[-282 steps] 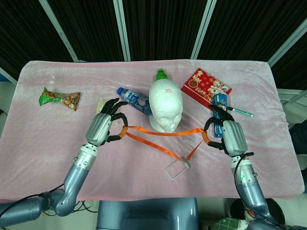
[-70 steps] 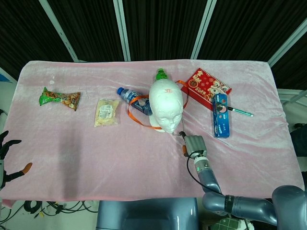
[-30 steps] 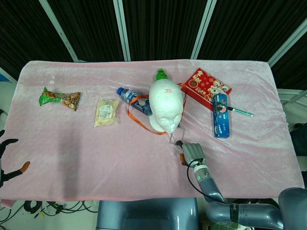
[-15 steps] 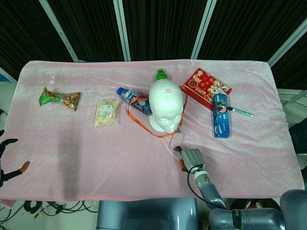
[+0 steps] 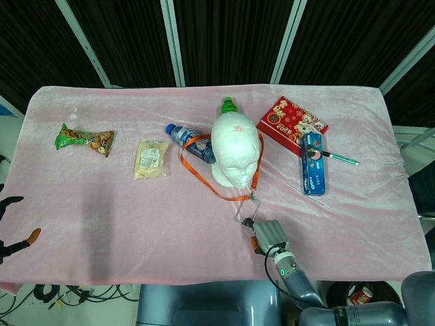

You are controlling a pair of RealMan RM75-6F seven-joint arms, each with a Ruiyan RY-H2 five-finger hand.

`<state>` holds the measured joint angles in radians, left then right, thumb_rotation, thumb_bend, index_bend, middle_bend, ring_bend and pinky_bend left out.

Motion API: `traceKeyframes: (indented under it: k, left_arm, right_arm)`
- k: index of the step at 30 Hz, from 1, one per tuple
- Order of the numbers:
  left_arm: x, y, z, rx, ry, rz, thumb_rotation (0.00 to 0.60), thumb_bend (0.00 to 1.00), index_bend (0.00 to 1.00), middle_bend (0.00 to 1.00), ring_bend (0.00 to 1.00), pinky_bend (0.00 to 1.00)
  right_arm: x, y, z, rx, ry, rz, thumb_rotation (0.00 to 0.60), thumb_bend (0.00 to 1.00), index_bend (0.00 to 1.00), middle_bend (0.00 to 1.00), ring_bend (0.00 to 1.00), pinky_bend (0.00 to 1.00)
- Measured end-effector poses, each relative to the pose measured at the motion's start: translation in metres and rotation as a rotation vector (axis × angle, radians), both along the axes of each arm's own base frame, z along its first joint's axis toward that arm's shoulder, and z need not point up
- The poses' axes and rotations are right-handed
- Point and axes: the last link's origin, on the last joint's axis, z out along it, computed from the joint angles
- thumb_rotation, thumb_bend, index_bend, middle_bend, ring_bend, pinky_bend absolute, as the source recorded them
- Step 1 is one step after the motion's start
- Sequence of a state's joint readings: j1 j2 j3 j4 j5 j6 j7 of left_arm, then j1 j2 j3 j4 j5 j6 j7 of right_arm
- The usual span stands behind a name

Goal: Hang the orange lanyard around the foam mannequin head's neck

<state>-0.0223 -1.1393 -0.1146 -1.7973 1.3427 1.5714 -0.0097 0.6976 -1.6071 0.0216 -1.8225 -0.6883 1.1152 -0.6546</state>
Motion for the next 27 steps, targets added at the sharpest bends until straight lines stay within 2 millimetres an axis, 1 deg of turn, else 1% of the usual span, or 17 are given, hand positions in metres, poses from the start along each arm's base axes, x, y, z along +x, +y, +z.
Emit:
traceKeyframes:
  k: [12, 27]
  left_arm:
    - [0.000, 0.000, 0.001, 0.007, 0.002, 0.000, 0.600, 0.18, 0.26, 0.05, 0.00, 0.00]
    - [0.000, 0.000, 0.002, 0.016, 0.003, 0.002, 0.600, 0.18, 0.26, 0.05, 0.00, 0.00]
  right_arm:
    - [0.002, 0.026, 0.005, 0.059, 0.001, 0.044, 0.600, 0.58, 0.28, 0.91, 0.92, 0.91]
    - [-0.006, 0.053, 0.013, 0.107, -0.001, 0.044, 0.600, 0.58, 0.28, 0.91, 0.92, 0.91]
